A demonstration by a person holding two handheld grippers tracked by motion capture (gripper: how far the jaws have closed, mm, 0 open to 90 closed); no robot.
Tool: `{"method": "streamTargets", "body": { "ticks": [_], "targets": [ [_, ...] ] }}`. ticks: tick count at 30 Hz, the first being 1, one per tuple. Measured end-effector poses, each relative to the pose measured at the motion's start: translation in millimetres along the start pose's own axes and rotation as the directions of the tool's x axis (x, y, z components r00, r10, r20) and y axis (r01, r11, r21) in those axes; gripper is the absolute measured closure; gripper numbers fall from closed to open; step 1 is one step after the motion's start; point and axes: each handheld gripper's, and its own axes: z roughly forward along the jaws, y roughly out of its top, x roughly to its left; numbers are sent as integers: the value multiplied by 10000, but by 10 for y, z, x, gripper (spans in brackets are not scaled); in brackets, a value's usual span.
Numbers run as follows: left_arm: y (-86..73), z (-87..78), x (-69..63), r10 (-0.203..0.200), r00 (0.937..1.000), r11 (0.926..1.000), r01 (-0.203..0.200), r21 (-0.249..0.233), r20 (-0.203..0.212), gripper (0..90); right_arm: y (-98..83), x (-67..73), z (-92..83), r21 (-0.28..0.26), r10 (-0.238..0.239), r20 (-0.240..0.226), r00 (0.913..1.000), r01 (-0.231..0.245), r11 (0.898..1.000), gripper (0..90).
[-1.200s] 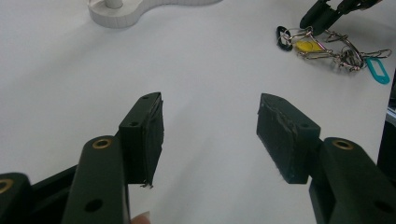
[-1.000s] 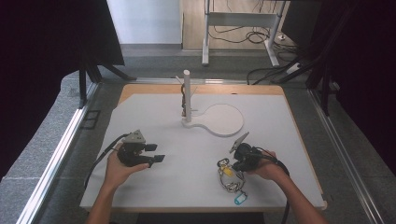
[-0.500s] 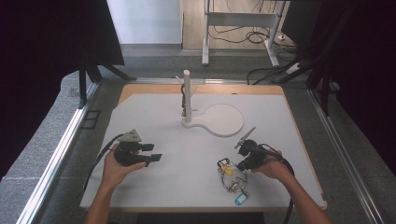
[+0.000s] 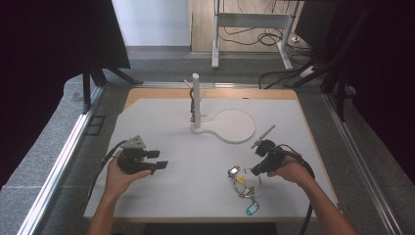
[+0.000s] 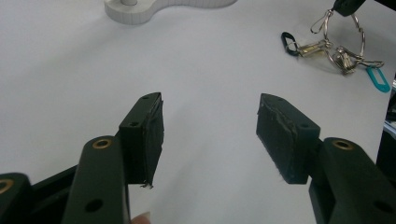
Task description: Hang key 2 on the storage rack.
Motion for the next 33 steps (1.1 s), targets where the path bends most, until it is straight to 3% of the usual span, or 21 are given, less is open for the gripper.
{"method": "streamTargets", "body": {
  "ticks": [10, 17, 33],
  "targets": [
    [-3, 1, -10, -8, 10000, 10000, 8, 29, 31, 420, 44, -14, -353, -1074, 239, 275, 9993, -208, 9940, 874],
    [-4, -15, -12, -30, 10000, 10000, 30, -28, 26, 420, 94, -28, -509, -1622, 325, 288, 9991, -274, 9864, 874],
    [-3, -14, -10, -10, 10000, 10000, 10, -50, 31, 421, 295, 10, -551, -1891, 106, 292, 9995, -49, 9819, 875]
  ]
}}
